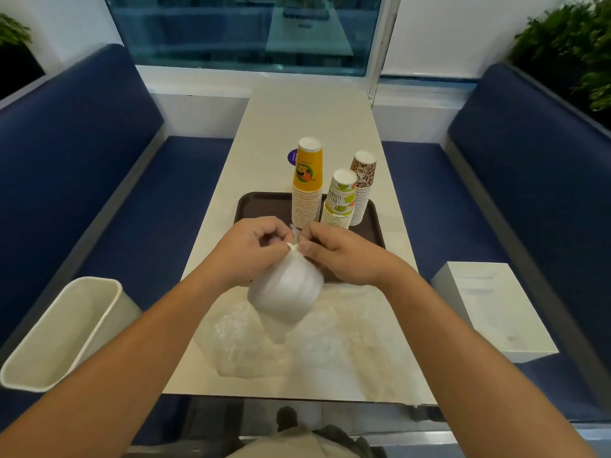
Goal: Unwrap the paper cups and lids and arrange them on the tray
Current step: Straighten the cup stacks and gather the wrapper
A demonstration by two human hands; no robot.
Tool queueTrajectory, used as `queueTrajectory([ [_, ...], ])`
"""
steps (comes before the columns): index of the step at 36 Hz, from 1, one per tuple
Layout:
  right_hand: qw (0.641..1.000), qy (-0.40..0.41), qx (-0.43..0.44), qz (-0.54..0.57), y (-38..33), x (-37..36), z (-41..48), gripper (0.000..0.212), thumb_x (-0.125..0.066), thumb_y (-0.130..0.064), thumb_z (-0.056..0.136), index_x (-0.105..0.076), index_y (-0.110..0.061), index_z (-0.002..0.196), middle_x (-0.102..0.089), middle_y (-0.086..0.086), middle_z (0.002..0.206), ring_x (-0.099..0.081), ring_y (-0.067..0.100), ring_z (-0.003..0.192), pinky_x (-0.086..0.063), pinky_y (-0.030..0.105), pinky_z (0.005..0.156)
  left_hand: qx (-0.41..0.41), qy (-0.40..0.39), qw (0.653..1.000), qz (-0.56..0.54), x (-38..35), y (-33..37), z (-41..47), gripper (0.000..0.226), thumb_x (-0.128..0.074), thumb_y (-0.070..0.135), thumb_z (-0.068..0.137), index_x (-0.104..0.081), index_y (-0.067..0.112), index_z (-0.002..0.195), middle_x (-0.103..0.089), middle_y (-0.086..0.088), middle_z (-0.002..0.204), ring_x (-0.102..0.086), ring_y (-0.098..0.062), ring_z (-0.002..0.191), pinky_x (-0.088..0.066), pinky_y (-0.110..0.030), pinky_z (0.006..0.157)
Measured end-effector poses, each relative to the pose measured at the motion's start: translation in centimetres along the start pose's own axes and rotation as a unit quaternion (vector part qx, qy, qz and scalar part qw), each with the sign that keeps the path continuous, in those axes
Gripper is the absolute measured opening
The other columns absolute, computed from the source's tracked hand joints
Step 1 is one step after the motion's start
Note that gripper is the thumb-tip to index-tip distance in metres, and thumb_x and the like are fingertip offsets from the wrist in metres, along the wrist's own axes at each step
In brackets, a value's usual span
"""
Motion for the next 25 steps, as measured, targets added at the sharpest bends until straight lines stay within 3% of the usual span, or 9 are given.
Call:
queueTrajectory([
  [2, 0.997, -0.001, -0.004, 0.083, 0.2, -0.2, -0.2, 0.017, -0.049, -0.024, 0.11, -0.057, -0.012, 0.101, -0.057, 0.009, 0.088, -0.052, 0.007, 0.076, -0.046, 0.022, 0.069, 0.025, -0.042, 0.99, -0.13, -0.3, 0.0, 0.1, 0.026, -0.062, 0.008, 0.095, -0.071, 0.026, 0.079, -0.067, 0.007, 0.076, -0.058, -0.004, 0.064, -0.047, -0.02, 0.058],
  [5, 0.976, 0.027, -0.028, 0.214, 0.6, -1.1, -0.1, 0.017, -0.048, -0.025, 0.11, -0.055, -0.02, 0.095, -0.054, 0.003, 0.083, -0.048, 0.011, 0.069, -0.042, 0.024, 0.057, 0.072, -0.09, 0.931, -0.345, -1.1, -0.7, 0.2, 0.021, -0.06, 0.014, 0.091, -0.076, 0.022, 0.078, -0.07, 0.001, 0.084, -0.065, -0.014, 0.072, -0.055, -0.029, 0.064],
  [9, 0.961, 0.063, -0.039, 0.265, 0.6, -2.1, 0.5, 0.018, -0.048, -0.028, 0.11, -0.057, -0.017, 0.099, -0.054, 0.011, 0.09, -0.047, 0.022, 0.073, -0.04, 0.027, 0.056, 0.107, -0.107, 0.863, -0.483, -2.1, -2.2, -0.1, 0.019, -0.055, 0.02, 0.088, -0.072, 0.018, 0.08, -0.068, -0.006, 0.092, -0.064, -0.025, 0.08, -0.05, -0.039, 0.077],
  [11, 0.951, 0.076, -0.037, 0.297, 0.8, -2.6, 0.7, 0.018, -0.05, -0.026, 0.109, -0.057, -0.016, 0.098, -0.055, 0.012, 0.093, -0.048, 0.026, 0.078, -0.039, 0.031, 0.06, 0.115, -0.096, 0.851, -0.503, -2.2, -2.4, -0.1, 0.019, -0.054, 0.02, 0.086, -0.071, 0.017, 0.08, -0.068, -0.007, 0.091, -0.064, -0.025, 0.078, -0.05, -0.038, 0.077],
  [16, 0.966, 0.118, -0.028, 0.228, 0.6, -1.9, 0.4, 0.018, -0.048, -0.028, 0.11, -0.056, -0.021, 0.095, -0.056, 0.002, 0.086, -0.049, 0.013, 0.073, -0.042, 0.025, 0.059, 0.087, -0.024, 0.963, -0.253, -0.2, -1.8, 0.5, 0.02, -0.067, 0.016, 0.098, -0.08, 0.028, 0.088, -0.074, 0.001, 0.094, -0.068, -0.019, 0.085, -0.055, -0.033, 0.068],
  [18, 0.981, 0.124, -0.018, 0.15, 0.3, -1.5, 0.5, 0.018, -0.048, -0.028, 0.11, -0.055, -0.025, 0.093, -0.057, -0.005, 0.085, -0.049, 0.006, 0.074, -0.043, 0.026, 0.065, 0.029, 0.007, 0.991, -0.127, 1.1, -1.2, 0.5, 0.018, -0.074, 0.017, 0.095, -0.082, 0.034, 0.095, -0.074, 0.012, 0.101, -0.069, -0.008, 0.094, -0.056, -0.027, 0.079],
  [20, 0.985, 0.131, -0.01, 0.113, -0.1, -1.3, 0.8, 0.017, -0.049, -0.025, 0.109, -0.056, -0.023, 0.093, -0.058, -0.008, 0.085, -0.048, 0.005, 0.075, -0.043, 0.028, 0.07, -0.042, 0.025, 0.998, -0.026, 2.0, -0.5, 0.3, 0.021, -0.081, 0.02, 0.089, -0.081, 0.036, 0.103, -0.073, 0.014, 0.106, -0.067, -0.01, 0.102, -0.056, -0.023, 0.088],
  [23, 0.985, 0.148, -0.013, 0.092, -0.7, -1.4, 1.2, 0.017, -0.05, -0.024, 0.109, -0.058, -0.021, 0.094, -0.061, -0.018, 0.079, -0.051, 0.003, 0.073, -0.044, 0.027, 0.07, -0.107, 0.048, 0.991, 0.059, 2.5, 0.2, 0.0, 0.027, -0.083, 0.017, 0.087, -0.079, 0.036, 0.106, -0.073, 0.012, 0.1, -0.069, -0.012, 0.095, -0.058, -0.02, 0.081],
  [25, 0.985, 0.156, -0.017, 0.066, -1.0, -1.6, 1.5, 0.016, -0.051, -0.024, 0.108, -0.059, -0.016, 0.098, -0.065, -0.007, 0.084, -0.056, 0.012, 0.076, -0.05, 0.04, 0.073, -0.12, 0.066, 0.987, 0.089, 2.6, 0.3, -0.3, 0.026, -0.083, 0.019, 0.086, -0.078, 0.035, 0.105, -0.074, 0.014, 0.097, -0.069, -0.008, 0.091, -0.058, -0.019, 0.079],
])
Point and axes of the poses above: each hand's wrist, its own z-axis towards the middle knuckle, its own x-axis out of the back of the hand, y = z × x, the point moved 2 cm from there along z, towards the middle knuckle
